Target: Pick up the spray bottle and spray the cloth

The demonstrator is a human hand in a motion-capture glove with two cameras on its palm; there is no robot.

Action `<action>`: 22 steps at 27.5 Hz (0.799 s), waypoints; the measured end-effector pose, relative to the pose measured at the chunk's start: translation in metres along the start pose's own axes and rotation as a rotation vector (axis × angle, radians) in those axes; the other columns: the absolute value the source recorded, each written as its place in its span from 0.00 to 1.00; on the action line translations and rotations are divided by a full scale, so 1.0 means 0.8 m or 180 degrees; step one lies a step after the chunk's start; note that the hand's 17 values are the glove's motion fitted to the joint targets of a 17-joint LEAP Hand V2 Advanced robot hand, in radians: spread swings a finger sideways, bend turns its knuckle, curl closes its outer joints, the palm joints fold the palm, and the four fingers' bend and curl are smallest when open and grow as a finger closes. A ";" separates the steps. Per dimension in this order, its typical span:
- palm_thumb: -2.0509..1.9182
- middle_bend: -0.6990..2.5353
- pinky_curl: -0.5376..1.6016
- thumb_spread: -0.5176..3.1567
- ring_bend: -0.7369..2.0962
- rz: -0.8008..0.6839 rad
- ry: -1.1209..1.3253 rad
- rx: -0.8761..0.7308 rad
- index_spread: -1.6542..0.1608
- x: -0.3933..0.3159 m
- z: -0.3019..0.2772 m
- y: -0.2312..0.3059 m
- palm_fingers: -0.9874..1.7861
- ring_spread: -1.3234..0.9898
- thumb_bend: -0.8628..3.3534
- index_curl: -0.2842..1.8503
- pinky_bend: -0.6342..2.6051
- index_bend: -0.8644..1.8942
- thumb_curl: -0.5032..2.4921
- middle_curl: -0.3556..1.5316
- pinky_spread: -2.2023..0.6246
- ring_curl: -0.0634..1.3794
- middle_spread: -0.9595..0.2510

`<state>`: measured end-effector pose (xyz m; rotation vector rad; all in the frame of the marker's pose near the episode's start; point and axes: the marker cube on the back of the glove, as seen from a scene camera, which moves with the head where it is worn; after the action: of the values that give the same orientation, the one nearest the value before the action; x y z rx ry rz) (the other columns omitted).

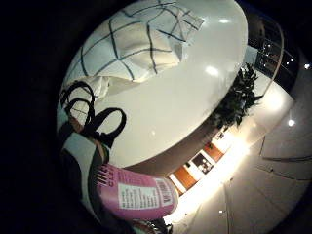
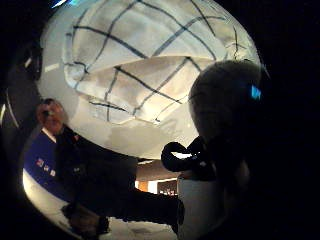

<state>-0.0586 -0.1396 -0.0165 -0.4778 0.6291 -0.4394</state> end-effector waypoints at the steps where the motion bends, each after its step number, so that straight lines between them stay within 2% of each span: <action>1: 0.72 0.40 0.44 0.26 0.50 -0.0016 0.0010 -0.0024 0.75 -0.003 0.003 -0.002 0.85 0.49 0.20 0.45 0.34 0.45 0.45 0.47 0.67 0.37 0.62; 12: 0.72 0.40 0.44 0.26 0.50 -0.0243 -0.0506 0.0233 0.75 -0.019 -0.003 0.000 0.85 0.49 0.20 0.45 0.34 0.45 0.46 0.47 0.67 0.37 0.62; 17: 0.72 0.40 0.44 0.26 0.49 -0.0458 -0.0971 0.0561 0.75 -0.026 -0.038 0.006 0.85 0.49 0.20 0.45 0.34 0.45 0.46 0.47 0.67 0.37 0.62; 22: 0.72 0.40 0.44 0.27 0.49 -0.0912 -0.1691 0.1036 0.75 -0.051 -0.091 0.008 0.85 0.49 0.20 0.46 0.34 0.45 0.47 0.47 0.67 0.37 0.62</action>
<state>-0.1336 -0.1342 -0.0534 -0.3516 -0.0293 -0.6437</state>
